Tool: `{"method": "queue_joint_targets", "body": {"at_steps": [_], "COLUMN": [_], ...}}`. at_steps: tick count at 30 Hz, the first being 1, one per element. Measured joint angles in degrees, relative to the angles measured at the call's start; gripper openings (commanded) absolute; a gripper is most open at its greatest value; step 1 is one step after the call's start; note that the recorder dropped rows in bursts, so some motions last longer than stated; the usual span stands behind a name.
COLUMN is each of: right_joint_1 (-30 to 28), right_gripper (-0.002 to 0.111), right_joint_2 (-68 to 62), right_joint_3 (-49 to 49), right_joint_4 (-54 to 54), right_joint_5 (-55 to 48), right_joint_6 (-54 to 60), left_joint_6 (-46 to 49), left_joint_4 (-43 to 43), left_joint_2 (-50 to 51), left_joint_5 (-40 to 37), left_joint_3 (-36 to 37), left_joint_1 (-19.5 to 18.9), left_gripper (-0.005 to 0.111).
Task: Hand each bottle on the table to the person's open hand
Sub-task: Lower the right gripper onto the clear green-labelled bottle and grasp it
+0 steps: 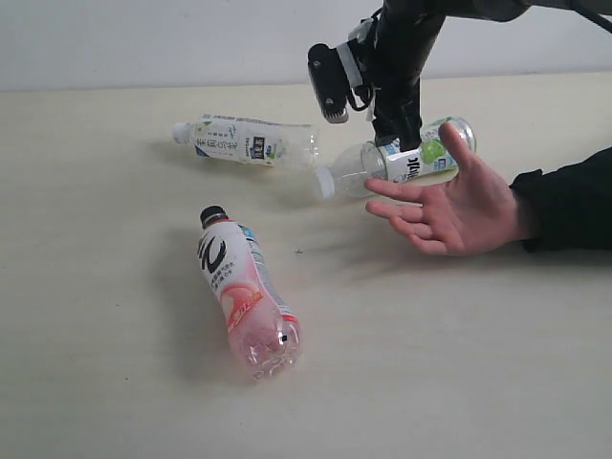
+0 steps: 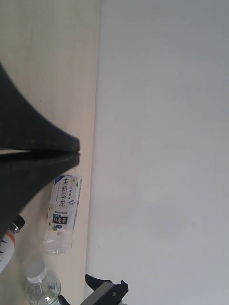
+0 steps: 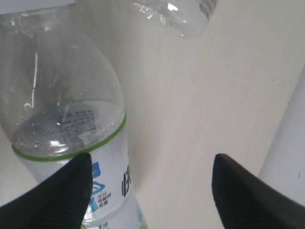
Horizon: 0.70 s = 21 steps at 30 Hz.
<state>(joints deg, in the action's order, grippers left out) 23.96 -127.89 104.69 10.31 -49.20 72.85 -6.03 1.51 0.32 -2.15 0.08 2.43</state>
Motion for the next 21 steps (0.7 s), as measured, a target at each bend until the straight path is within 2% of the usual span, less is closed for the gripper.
{"method": "queue_joint_targets", "body": {"at_steps": [3, 10, 21], "right_joint_1": [0.5, 0.7, 0.7], "right_gripper": [0.077, 0.077, 0.077], "right_joint_2": [0.0, 0.8, 0.7], "right_joint_3": [0.0, 0.0, 0.0], "right_joint_4": [1.5, 7.0, 4.4], "right_joint_5": [-0.5, -1.3, -5.7], "right_joint_6": [-0.2, -7.8, -7.2], "left_joint_6": [0.0, 0.0, 0.0], "left_joint_4": [0.0, 0.0, 0.0], "left_joint_2": [0.0, 0.0, 0.0], "left_joint_5": [0.0, 0.0, 0.0], "left_joint_3": [0.0, 0.0, 0.0], "left_joint_1": [0.0, 0.0, 0.0], "left_gripper": [0.000, 0.000, 0.000]}}
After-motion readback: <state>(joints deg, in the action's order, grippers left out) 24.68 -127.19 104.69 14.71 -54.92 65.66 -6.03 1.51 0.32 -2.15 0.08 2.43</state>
